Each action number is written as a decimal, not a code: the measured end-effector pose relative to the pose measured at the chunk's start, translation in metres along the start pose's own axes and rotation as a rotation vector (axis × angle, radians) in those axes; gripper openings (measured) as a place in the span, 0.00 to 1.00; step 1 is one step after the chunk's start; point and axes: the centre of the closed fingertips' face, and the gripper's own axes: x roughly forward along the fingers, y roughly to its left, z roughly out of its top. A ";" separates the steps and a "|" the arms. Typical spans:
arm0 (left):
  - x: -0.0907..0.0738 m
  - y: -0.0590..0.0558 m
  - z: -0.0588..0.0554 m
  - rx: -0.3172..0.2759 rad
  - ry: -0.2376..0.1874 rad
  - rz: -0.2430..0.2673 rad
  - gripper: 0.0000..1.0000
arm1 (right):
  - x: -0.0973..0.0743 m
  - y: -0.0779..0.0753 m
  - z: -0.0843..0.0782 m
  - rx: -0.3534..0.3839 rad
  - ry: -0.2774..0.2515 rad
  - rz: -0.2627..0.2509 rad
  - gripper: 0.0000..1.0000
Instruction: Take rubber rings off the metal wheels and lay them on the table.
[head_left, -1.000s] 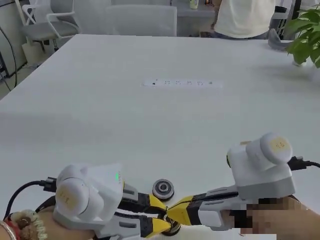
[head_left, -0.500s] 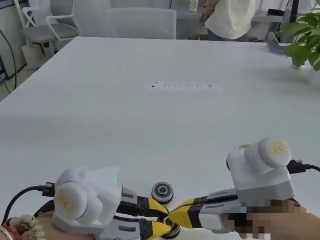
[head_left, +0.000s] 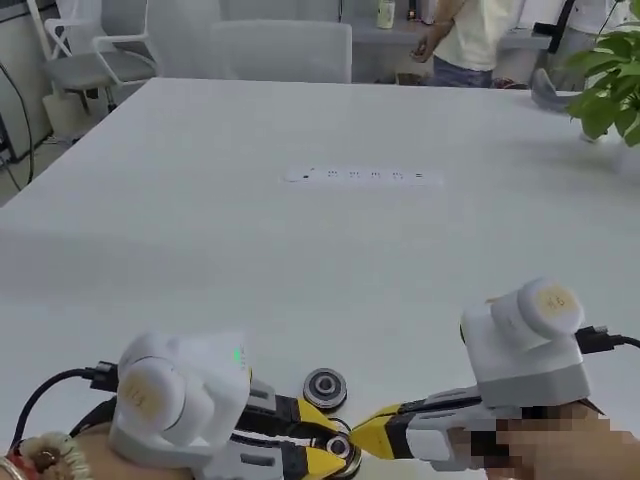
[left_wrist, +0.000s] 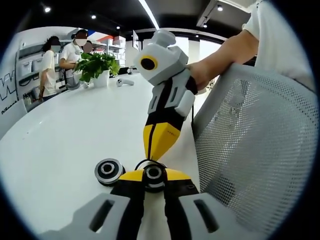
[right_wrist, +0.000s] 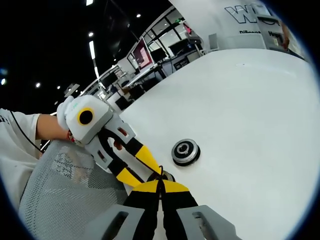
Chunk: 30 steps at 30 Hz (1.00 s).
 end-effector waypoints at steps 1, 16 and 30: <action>0.000 0.000 0.000 -0.005 0.003 -0.002 0.09 | 0.000 0.000 0.000 -0.002 -0.001 0.000 0.00; -0.011 0.007 0.009 -0.036 -0.009 -0.004 0.10 | -0.003 0.001 0.005 0.010 -0.028 0.008 0.00; -0.028 0.023 0.031 -0.026 -0.085 0.064 0.21 | -0.004 0.000 0.008 0.017 -0.040 0.010 0.00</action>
